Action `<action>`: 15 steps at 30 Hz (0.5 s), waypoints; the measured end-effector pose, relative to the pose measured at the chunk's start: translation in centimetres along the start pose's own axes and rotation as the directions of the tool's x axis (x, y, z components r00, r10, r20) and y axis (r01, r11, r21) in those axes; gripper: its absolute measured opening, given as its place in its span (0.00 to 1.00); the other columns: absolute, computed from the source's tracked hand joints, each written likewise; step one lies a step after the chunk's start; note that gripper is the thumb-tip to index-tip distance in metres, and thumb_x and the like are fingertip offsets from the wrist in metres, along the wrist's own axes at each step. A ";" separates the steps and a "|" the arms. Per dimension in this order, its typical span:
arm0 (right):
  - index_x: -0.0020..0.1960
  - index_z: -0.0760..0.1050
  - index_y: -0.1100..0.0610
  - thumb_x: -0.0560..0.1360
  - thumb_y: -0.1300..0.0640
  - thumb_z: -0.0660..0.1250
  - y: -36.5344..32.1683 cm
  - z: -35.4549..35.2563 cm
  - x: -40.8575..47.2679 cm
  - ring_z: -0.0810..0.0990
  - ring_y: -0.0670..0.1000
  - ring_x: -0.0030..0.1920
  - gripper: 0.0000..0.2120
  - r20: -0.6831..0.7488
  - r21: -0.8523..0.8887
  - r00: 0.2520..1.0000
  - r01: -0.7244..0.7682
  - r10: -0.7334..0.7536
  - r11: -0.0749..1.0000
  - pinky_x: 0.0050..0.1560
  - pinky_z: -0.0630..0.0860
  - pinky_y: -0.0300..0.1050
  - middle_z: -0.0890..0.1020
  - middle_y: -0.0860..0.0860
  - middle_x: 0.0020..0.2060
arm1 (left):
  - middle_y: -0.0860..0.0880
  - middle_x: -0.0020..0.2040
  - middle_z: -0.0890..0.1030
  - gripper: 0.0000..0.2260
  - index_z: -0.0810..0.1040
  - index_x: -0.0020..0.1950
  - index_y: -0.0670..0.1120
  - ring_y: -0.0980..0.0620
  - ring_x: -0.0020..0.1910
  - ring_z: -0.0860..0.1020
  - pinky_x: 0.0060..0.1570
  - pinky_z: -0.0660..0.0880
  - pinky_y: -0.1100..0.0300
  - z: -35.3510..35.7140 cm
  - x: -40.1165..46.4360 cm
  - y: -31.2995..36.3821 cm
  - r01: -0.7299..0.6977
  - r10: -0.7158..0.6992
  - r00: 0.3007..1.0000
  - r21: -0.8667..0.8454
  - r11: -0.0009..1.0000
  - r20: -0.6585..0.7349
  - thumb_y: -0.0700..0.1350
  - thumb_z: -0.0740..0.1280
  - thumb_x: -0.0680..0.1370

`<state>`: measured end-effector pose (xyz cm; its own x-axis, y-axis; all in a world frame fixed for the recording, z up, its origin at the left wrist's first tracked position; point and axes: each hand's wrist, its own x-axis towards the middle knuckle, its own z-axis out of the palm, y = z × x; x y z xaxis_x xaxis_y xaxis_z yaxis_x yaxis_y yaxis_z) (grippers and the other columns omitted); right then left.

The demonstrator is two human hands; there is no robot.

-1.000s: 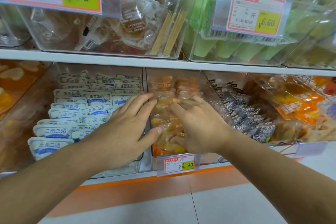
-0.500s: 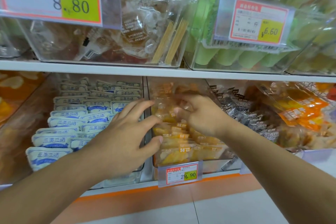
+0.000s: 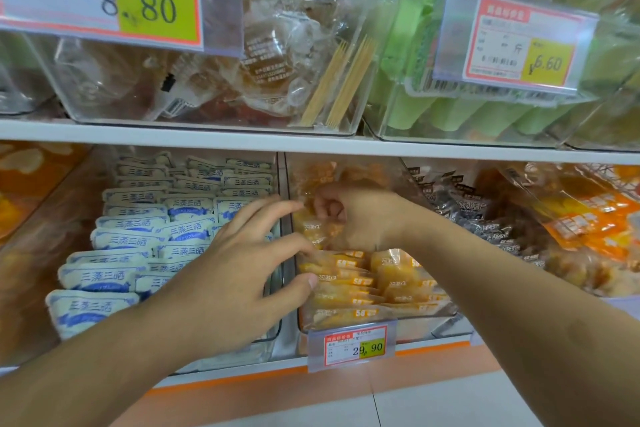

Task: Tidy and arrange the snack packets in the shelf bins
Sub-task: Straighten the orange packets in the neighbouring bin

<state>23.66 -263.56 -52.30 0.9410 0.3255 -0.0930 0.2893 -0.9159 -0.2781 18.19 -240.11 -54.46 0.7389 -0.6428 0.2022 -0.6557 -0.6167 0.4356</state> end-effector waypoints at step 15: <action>0.53 0.80 0.50 0.71 0.43 0.75 0.0 0.1 -0.1 0.82 0.54 0.51 0.15 -0.147 -0.205 0.989 -0.053 0.023 0.977 0.50 0.82 0.50 0.83 0.49 0.50 | 0.67 0.79 0.52 0.15 0.73 0.60 0.68 0.60 0.81 0.41 0.78 0.57 0.46 0.0 -0.3 0.3 0.016 -0.016 0.999 0.010 1.000 0.028 0.68 0.54 0.79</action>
<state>23.53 -263.55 -52.41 0.9629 0.2665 0.0426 0.2690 -0.9605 -0.0710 17.75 -240.07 -54.43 0.7447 -0.6453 0.1703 -0.6454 -0.6311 0.4303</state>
